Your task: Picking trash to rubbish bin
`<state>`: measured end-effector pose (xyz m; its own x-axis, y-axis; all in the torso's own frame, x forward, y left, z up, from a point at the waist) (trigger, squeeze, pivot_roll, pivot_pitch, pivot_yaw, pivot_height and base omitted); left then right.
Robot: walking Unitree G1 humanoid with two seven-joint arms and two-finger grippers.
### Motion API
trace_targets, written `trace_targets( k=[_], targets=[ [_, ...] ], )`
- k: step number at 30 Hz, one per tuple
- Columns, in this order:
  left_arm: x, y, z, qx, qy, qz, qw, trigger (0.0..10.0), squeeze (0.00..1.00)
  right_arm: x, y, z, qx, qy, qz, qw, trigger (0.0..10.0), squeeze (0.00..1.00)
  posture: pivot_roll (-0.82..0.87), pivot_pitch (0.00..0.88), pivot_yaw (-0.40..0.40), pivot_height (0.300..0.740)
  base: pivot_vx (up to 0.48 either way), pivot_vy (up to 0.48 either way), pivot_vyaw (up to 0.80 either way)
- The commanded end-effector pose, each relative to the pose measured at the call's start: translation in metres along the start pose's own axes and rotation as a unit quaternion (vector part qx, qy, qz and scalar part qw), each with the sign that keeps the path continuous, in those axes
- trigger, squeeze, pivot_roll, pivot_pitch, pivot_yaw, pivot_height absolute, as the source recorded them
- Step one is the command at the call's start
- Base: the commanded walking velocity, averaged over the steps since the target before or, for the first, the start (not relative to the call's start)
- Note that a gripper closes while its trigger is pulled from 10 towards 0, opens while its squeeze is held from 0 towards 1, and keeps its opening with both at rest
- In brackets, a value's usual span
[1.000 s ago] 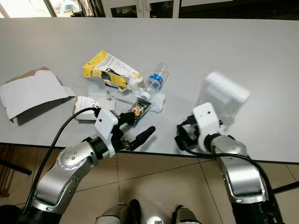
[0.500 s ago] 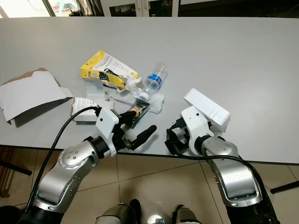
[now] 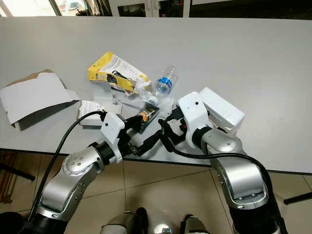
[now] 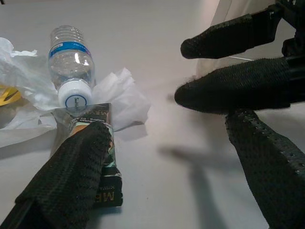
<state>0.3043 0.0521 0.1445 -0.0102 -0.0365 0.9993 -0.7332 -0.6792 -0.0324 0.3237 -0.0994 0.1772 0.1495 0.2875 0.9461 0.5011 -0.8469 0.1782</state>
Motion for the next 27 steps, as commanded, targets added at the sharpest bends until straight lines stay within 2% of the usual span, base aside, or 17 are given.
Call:
trace_targets(
  k=[1, 8, 17, 21, 27],
  targets=[
    [-0.002, 0.002, 0.001, -0.005, -0.007, 0.007, 1.0, 10.0, 0.0, 0.011, 0.008, -0.002, -0.019, 0.024, 0.0, 1.0, 10.0, 0.0, -0.03, 0.172, 0.085, 0.74, 0.0, 0.0, 0.0],
    [-0.003, 0.002, 0.001, -0.006, -0.009, 0.007, 1.0, 10.0, 0.0, 0.03, 0.016, -0.002, -0.034, 0.055, 0.0, 0.998, 10.0, 0.01, -0.03, 0.172, 0.089, 0.74, 0.0, 0.0, 0.0],
    [-0.003, 0.002, 0.003, -0.004, -0.007, 0.006, 1.0, 10.0, 0.0, 0.062, 0.03, -0.002, -0.056, 0.108, -0.033, 0.992, 10.0, 0.01, -0.03, 0.167, 0.086, 0.74, 0.0, 0.0, 0.0],
    [-0.004, 0.003, 0.003, -0.006, -0.008, 0.006, 1.0, 10.0, 0.0, 0.074, 0.046, -0.005, -0.083, 0.117, -0.068, 0.987, 10.0, 0.01, -0.03, 0.165, 0.085, 0.74, 0.0, 0.0, 0.0],
    [-0.004, 0.003, 0.004, -0.004, -0.006, 0.005, 1.0, 10.0, 0.0, 0.066, 0.075, -0.009, -0.138, 0.084, -0.099, 0.982, 10.0, 0.01, -0.03, 0.164, 0.083, 0.74, 0.0, 0.0, 0.0]
  ],
)
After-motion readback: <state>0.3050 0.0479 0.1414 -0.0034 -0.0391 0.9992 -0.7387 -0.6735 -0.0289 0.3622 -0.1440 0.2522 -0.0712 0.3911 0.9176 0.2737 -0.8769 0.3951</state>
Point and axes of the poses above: a point about 5 cm out from each wrist's last joint towards the gripper, its own z axis pointing out of the wrist towards the gripper, its own x axis along the axis of the wrist's last joint, y = z × x, the point moved 5 cm from there along z, pointing out of the wrist towards the gripper, and after that the axes turned 1 degree about -z, right-handed, at the moved point
